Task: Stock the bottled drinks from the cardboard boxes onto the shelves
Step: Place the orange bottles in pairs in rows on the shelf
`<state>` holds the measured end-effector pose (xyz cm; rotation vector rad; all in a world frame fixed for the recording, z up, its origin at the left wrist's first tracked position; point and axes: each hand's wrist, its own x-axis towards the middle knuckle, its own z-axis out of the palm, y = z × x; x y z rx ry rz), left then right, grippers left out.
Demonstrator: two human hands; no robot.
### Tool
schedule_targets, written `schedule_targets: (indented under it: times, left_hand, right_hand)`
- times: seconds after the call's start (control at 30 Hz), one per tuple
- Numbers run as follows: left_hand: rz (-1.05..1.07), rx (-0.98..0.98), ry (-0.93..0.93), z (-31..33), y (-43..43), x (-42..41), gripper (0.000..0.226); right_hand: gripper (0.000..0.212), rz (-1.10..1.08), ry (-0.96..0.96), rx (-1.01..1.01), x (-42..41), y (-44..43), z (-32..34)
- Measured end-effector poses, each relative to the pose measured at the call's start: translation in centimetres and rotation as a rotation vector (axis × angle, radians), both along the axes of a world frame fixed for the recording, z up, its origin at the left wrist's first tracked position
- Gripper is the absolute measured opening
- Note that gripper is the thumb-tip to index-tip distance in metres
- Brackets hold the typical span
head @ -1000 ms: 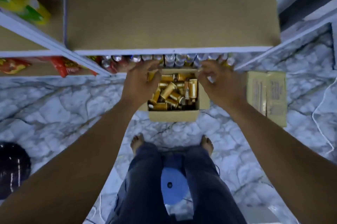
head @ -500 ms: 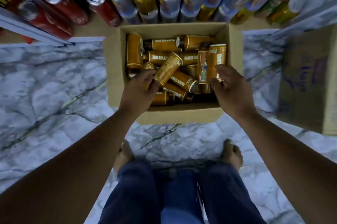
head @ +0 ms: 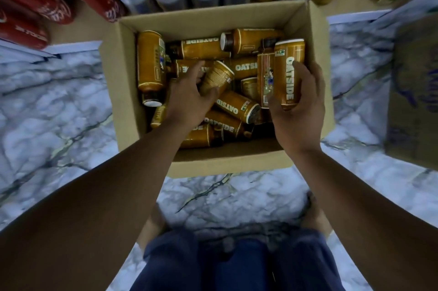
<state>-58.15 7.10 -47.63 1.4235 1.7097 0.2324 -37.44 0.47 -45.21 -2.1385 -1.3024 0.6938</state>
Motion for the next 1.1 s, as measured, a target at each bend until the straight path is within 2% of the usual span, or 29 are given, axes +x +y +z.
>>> schedule_targets:
  times: [0.2,0.4,0.57,0.7,0.93,1.1]
  left_hand:
    - [-0.094,0.04,0.085,-0.7,-0.6,0.2,0.085]
    - [-0.213,0.129,0.054,-0.5,-1.6,0.4,0.082]
    - [-0.189,0.113,0.005,-0.8,-2.1,0.2,0.086]
    - [-0.081,0.009,0.057,-1.4,-2.4,-0.1,0.102]
    - [-0.196,0.054,0.011,-0.7,-3.1,1.3,0.084]
    - [-0.093,0.021,-0.04,0.2,-4.0,0.6,0.088]
  right_hand:
    - [0.079,-0.019,0.01,0.025,-0.6,0.0,-0.3]
    - [0.081,-0.002,0.011,0.119,-0.6,-0.5,-0.5]
    - [0.089,-0.053,0.039,0.091,-0.4,-0.8,-1.1]
    - [0.087,-0.044,0.049,0.038,-1.1,-0.9,-1.1]
    - [0.08,-0.016,0.109,0.043,-0.3,-0.6,-1.2]
    - [0.075,-0.062,0.138,0.122,-0.6,-0.8,0.0]
